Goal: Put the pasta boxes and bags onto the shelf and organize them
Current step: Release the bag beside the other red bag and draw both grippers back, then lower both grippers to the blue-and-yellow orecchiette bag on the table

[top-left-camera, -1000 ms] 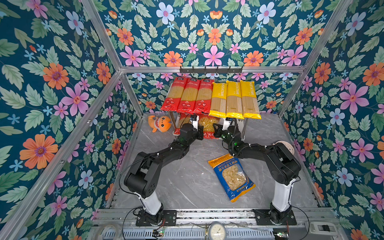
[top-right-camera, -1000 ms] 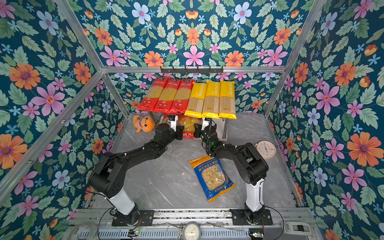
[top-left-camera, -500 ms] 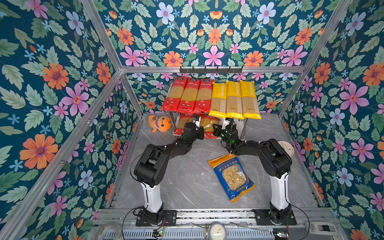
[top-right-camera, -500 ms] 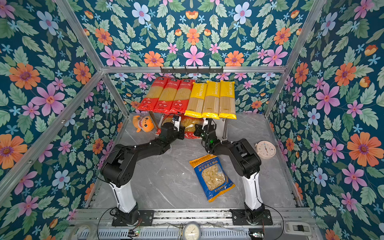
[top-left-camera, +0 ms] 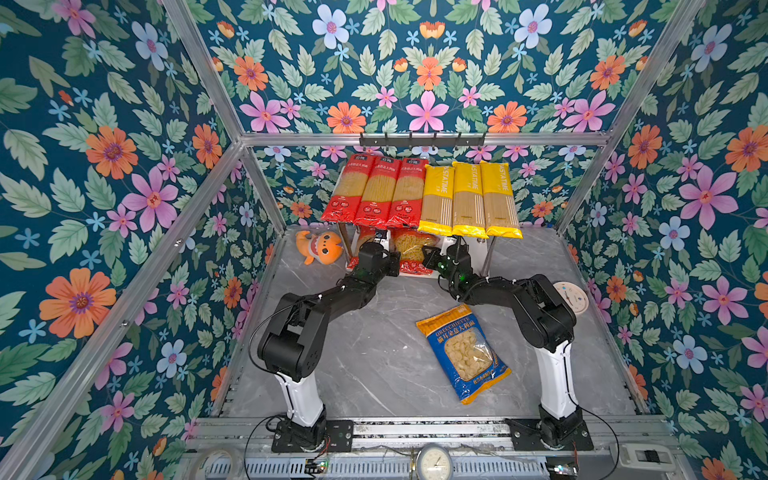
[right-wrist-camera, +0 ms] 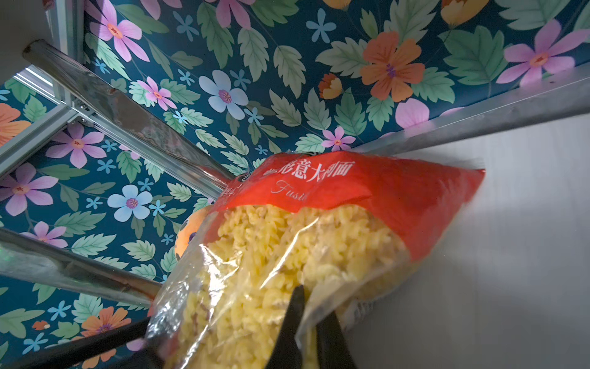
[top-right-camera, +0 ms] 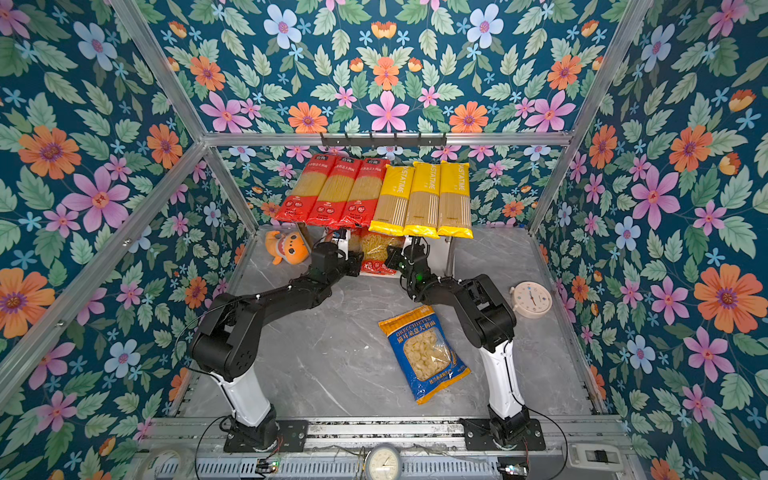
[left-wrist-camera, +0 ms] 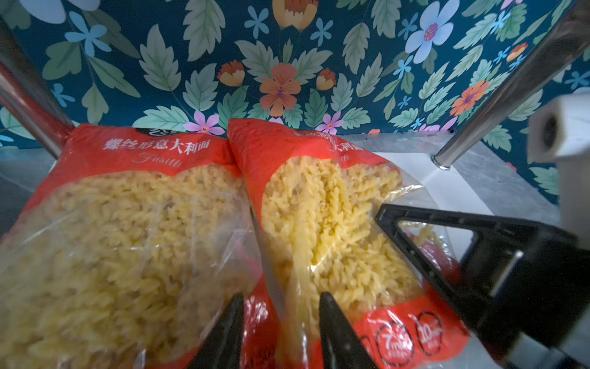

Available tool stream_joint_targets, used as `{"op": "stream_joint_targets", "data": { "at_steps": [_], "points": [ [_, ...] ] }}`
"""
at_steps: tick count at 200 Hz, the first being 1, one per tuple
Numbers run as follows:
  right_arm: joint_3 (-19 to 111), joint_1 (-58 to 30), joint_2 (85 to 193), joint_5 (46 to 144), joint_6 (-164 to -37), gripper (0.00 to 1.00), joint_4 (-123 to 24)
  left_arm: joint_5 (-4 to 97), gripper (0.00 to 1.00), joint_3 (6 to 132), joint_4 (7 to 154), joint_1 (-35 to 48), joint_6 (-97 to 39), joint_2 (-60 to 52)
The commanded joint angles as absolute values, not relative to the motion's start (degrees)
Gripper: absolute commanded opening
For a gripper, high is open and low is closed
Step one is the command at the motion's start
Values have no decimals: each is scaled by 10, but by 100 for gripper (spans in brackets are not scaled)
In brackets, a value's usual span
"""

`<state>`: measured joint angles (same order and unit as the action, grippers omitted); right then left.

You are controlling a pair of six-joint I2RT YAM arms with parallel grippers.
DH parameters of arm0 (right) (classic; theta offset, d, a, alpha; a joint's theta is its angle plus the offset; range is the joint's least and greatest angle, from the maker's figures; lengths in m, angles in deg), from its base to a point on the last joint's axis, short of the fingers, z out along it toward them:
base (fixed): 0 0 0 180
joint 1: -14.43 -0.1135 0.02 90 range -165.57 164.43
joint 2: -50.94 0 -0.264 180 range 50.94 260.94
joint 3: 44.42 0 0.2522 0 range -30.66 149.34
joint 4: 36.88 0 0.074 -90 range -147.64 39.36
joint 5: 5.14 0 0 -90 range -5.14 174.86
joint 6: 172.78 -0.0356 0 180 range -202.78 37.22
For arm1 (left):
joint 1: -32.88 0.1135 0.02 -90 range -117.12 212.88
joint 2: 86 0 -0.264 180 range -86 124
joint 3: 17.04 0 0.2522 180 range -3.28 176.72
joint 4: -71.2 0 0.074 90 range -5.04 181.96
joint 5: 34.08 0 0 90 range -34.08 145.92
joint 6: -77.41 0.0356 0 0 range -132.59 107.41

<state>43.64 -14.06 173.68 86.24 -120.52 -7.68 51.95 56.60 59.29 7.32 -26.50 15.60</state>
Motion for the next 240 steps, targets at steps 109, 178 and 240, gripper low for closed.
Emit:
{"op": "stream_joint_targets", "data": {
  "at_steps": [109, 178, 240],
  "points": [
    [275, -141, 1557, 935, -1193, 62, -212, 534, 51, 333, 580, 6, -404, -98],
    [128, -157, 1301, 875, -1181, 62, -541, 583, 67, 218, 582, -189, -559, -147],
    [40, -62, 1176, 935, -1191, 69, -666, 652, 76, 177, 533, -295, -658, -126]
  ]
}}
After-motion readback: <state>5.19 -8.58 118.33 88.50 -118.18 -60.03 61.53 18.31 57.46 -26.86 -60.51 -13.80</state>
